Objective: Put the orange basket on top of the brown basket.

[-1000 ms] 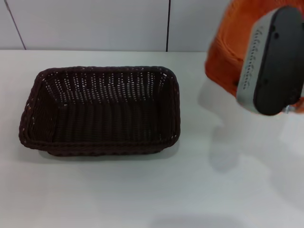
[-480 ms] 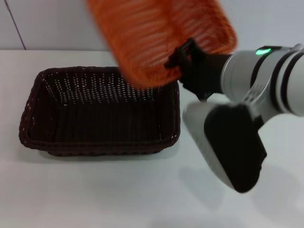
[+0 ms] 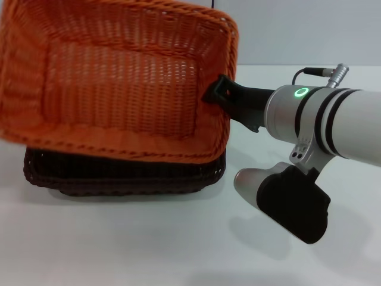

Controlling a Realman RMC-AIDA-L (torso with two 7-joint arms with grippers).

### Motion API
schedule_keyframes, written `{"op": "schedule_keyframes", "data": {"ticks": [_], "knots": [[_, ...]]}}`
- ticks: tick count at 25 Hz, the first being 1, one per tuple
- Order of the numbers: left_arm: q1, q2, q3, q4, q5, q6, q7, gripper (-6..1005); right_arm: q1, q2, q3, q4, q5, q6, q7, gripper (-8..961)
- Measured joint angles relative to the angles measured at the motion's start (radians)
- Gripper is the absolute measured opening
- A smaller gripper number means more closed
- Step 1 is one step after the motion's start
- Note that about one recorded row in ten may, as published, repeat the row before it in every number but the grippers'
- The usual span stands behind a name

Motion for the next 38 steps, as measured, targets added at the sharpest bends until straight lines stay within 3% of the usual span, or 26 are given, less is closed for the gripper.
{"op": "schedule_keyframes", "data": {"ticks": [8, 20, 23, 31, 36, 38], "knots": [[0.001, -0.001, 0.008, -0.013, -0.001, -0.001, -0.001, 784, 0.041, -0.015, -0.006, 0.103, 0.011, 0.028, 0.007, 191], [-0.008, 0.000, 0.011, -0.014, -0.001, -0.001, -0.001, 785, 0.025, -0.036, -0.058, 0.066, 0.026, 0.018, 0.134, 209], [-0.008, 0.000, 0.011, -0.016, -0.001, -0.001, -0.001, 785, -0.004, -0.046, -0.076, 0.019, 0.011, -0.002, 0.160, 263], [-0.009, 0.002, 0.024, -0.020, -0.001, -0.001, 0.000, 784, -0.086, -0.046, -0.081, -0.099, 0.000, -0.069, 0.160, 406], [-0.011, 0.002, 0.029, -0.021, 0.000, -0.003, 0.002, 784, -0.160, -0.043, -0.113, -0.203, -0.001, -0.151, 0.158, 616], [-0.011, 0.002, 0.032, -0.019, 0.000, -0.003, 0.003, 784, -0.212, -0.035, -0.151, -0.273, 0.012, -0.187, 0.168, 614]]}}
